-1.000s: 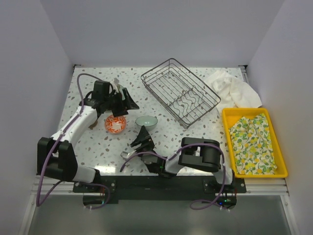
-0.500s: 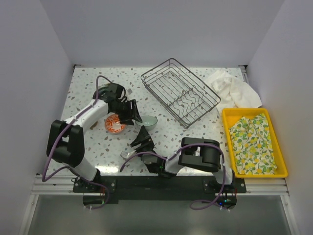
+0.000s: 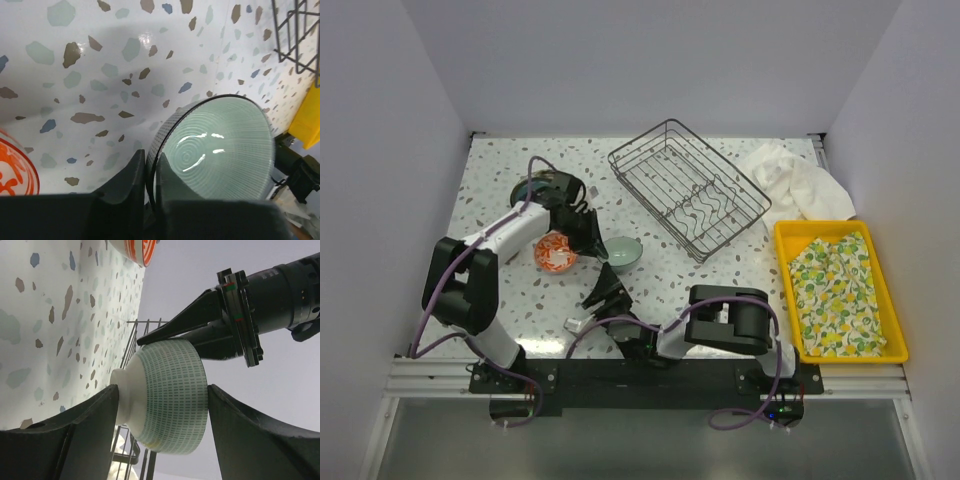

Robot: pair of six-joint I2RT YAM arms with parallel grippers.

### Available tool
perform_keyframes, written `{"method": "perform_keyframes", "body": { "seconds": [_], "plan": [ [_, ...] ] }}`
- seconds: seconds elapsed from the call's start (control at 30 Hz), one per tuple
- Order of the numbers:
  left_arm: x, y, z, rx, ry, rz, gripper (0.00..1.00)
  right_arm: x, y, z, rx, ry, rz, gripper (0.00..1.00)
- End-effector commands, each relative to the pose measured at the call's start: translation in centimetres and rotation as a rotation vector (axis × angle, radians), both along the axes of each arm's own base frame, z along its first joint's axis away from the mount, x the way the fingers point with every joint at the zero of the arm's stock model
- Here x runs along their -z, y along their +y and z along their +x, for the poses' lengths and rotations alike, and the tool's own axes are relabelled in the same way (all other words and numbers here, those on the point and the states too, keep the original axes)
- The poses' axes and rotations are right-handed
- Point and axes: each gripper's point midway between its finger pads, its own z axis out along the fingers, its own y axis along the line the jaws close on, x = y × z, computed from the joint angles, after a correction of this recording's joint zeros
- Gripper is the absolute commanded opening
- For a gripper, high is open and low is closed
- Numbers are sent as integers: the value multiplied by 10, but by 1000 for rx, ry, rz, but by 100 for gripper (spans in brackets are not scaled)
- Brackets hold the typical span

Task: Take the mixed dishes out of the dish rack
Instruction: Pick up the bowl from the dish rack, then place the bowl at the center of the board.

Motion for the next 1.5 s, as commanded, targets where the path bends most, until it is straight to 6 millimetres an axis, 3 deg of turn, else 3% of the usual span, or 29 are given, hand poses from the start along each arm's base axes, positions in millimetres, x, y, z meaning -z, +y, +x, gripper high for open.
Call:
{"method": "perform_keyframes", "body": {
  "seconds": [0.0, 0.13, 0.17, 0.3, 0.57, 0.8, 0.97, 1.0, 1.07, 1.1, 1.13, 1.2, 1.23, 1.27, 1.33, 1.37, 1.47],
  "plan": [
    [-19, -10, 2, 48, -37, -47, 0, -84, -14, 5, 55, -88, 502, 17],
    [-30, -11, 11, 34, -77, -46, 0, -85, -15, 4, 58, -86, 504, 34],
    [-34, -11, 13, 32, -90, -49, 0, -86, -16, 4, 61, -85, 507, 46],
    [-49, -9, 29, -1, -160, -25, 0, -86, -17, 1, 60, -81, 508, 71],
    [-87, 7, 73, -96, -340, 81, 0, -87, -23, -1, 71, -68, 531, 89],
    [-109, 36, 91, -186, -465, 214, 0, -92, -37, -1, 118, -30, 603, 96],
    [-123, 62, 86, -254, -532, 259, 0, -86, -49, -1, 173, 62, 609, 97],
    [-121, 68, 84, -271, -532, 269, 0, -95, -52, -1, 173, 104, 696, 97],
    [-130, 83, 80, -313, -560, 270, 0, -86, -52, -3, 178, 169, 637, 97],
    [-126, 90, 77, -330, -560, 283, 0, -97, -51, -4, 158, 236, 749, 97],
    [-126, 98, 76, -349, -565, 290, 0, -80, -53, -6, 172, 291, 653, 98],
    [-125, 107, 68, -367, -571, 294, 0, -84, -53, 1, 207, 411, 787, 98],
    [-125, 112, 67, -381, -572, 295, 0, -80, -58, 0, 212, 481, 753, 98],
    [-127, 116, 63, -390, -582, 291, 0, -88, -60, 11, 247, 540, 868, 98],
    [-116, 124, 56, -406, -562, 296, 0, -90, -67, 15, 255, 645, 894, 98],
    [-117, 127, 53, -414, -569, 294, 0, -98, -73, 29, 286, 677, 978, 98],
    [-105, 135, 43, -427, -548, 311, 0, -112, -83, 44, 309, 773, 1065, 98]
  ]
}}
